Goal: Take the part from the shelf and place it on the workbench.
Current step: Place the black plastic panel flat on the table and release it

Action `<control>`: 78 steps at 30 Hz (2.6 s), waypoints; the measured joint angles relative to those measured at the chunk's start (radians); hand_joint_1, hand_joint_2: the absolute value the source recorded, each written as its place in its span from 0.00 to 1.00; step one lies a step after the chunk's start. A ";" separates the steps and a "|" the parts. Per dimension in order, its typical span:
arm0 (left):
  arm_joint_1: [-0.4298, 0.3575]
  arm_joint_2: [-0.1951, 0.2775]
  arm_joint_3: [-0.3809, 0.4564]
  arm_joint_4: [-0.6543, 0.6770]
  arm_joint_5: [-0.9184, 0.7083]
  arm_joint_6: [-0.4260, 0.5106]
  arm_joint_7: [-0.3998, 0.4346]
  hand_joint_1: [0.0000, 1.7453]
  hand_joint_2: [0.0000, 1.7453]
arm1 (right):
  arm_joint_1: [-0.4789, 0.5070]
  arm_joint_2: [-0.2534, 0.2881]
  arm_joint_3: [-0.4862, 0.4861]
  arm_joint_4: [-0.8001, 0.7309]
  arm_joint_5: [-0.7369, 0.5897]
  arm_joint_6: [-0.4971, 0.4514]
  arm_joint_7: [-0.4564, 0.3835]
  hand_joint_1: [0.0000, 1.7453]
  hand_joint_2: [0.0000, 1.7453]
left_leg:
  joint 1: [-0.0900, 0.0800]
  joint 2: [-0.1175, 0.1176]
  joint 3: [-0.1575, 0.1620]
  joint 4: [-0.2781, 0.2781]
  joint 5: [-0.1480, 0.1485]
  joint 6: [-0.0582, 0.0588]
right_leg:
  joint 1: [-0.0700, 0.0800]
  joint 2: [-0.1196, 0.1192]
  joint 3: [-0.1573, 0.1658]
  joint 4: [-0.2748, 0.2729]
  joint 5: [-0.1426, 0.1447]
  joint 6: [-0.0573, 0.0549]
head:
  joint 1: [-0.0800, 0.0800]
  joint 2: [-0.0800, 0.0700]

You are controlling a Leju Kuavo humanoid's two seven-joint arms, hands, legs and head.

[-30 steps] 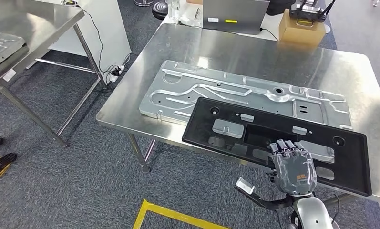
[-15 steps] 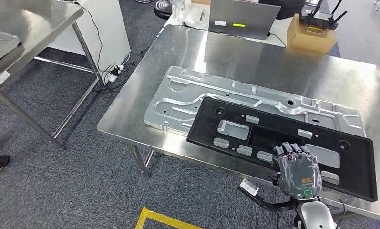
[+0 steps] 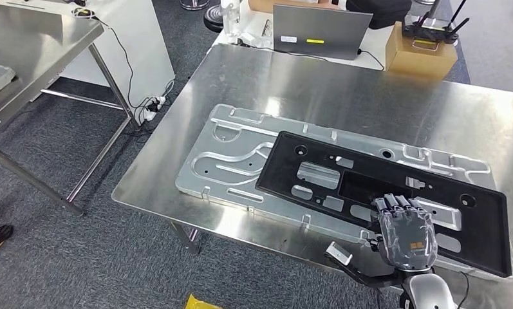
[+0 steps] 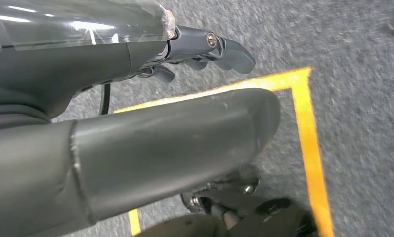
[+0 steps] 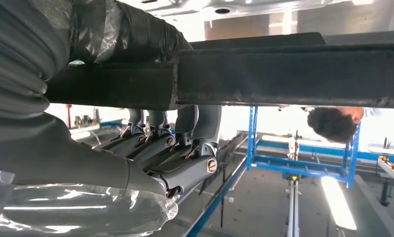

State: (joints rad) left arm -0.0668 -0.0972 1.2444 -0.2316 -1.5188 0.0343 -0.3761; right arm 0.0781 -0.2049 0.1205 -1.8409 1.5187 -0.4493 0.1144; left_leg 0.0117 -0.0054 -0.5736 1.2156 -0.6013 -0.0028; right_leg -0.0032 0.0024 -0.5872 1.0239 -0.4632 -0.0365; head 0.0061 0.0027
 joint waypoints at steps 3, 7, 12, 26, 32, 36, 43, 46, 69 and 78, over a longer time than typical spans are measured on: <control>0.006 0.000 0.000 0.000 0.001 -0.001 0.000 0.00 0.00 | 0.003 0.007 0.000 0.001 -0.003 0.001 -0.002 1.00 1.00 | -0.001 0.000 -0.087 0.069 -0.041 -0.002 | 0.005 0.003 0.031 0.000 -0.027 -0.004 | 0.000 0.000; 0.009 0.006 0.000 0.000 0.002 0.000 0.000 0.00 0.00 | 0.002 0.014 0.000 0.009 -0.019 0.021 -0.002 1.00 1.00 | -0.012 -0.001 -0.061 -0.132 0.121 0.025 | 0.014 0.005 0.083 0.001 -0.070 0.003 | 0.000 0.000; 0.009 0.008 0.000 0.000 0.004 0.003 0.002 0.00 0.00 | -0.005 0.019 -0.009 0.043 -0.056 0.038 -0.009 1.00 1.00 | -0.011 -0.001 -0.025 -0.193 0.155 0.046 | 0.014 0.007 0.094 0.028 -0.084 0.030 | 0.000 0.000; 0.002 0.008 0.000 0.000 0.005 0.011 0.006 0.00 0.00 | -0.009 0.023 -0.020 0.099 -0.077 0.038 -0.022 1.00 1.00 | 0.008 -0.008 0.063 -0.199 0.086 0.002 | -0.019 0.000 -0.043 0.024 0.015 0.046 | -0.001 0.000; 0.000 0.008 0.000 0.000 0.007 0.010 0.005 0.00 0.25 | -0.012 0.028 -0.020 0.105 -0.077 0.038 -0.022 0.75 1.00 | 0.009 0.000 -0.076 0.061 -0.025 -0.006 | -0.009 -0.003 -0.021 0.013 0.005 0.014 | -0.001 0.000; 0.003 0.011 0.000 0.000 0.007 0.002 0.006 0.00 0.50 | -0.014 0.031 -0.020 0.109 -0.078 0.039 -0.023 0.00 1.00 | -0.005 0.000 -0.052 -0.051 0.069 0.023 | 0.008 0.000 -0.012 0.015 0.000 0.006 | -0.001 0.000; 0.002 0.017 0.000 0.000 0.013 0.005 0.038 0.00 0.00 | -0.021 0.038 -0.021 0.115 -0.081 0.038 -0.027 0.00 1.00 | -0.012 0.003 0.014 -0.216 0.136 0.049 | 0.011 0.000 -0.010 0.020 -0.011 0.032 | 0.000 0.000; 0.000 0.016 0.001 0.000 0.022 0.001 0.048 0.00 0.00 | -0.020 0.039 -0.022 0.116 -0.087 0.038 -0.026 0.00 1.00 | -0.004 0.007 0.023 -0.235 0.155 0.053 | 0.002 0.000 -0.068 0.155 -0.100 0.048 | 0.000 0.000; -0.004 0.012 0.010 0.001 0.050 -0.054 0.051 0.00 0.00 | -0.007 0.042 -0.028 0.125 -0.111 0.039 -0.033 0.00 1.00 | -0.008 0.004 0.112 -0.202 0.036 0.026 | 0.001 -0.004 -0.080 0.014 0.069 0.020 | -0.001 0.000; -0.003 0.011 0.013 0.001 0.050 -0.061 0.053 0.00 0.00 | 0.012 0.045 -0.037 0.125 -0.115 0.038 -0.034 0.00 1.00 | -0.010 0.018 0.050 -0.248 0.140 0.057 | -0.012 -0.002 -0.134 0.219 -0.113 0.065 | 0.002 0.000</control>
State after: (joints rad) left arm -0.0702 -0.0861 1.2574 -0.2303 -1.4687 -0.0267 -0.3235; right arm 0.0901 -0.1595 0.0839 -1.7155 1.4037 -0.4117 0.0803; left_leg 0.0018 0.0124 -0.5233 0.9678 -0.4613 0.0543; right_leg -0.0151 0.0005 -0.7209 1.2430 -0.5758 0.0289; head 0.0082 0.0027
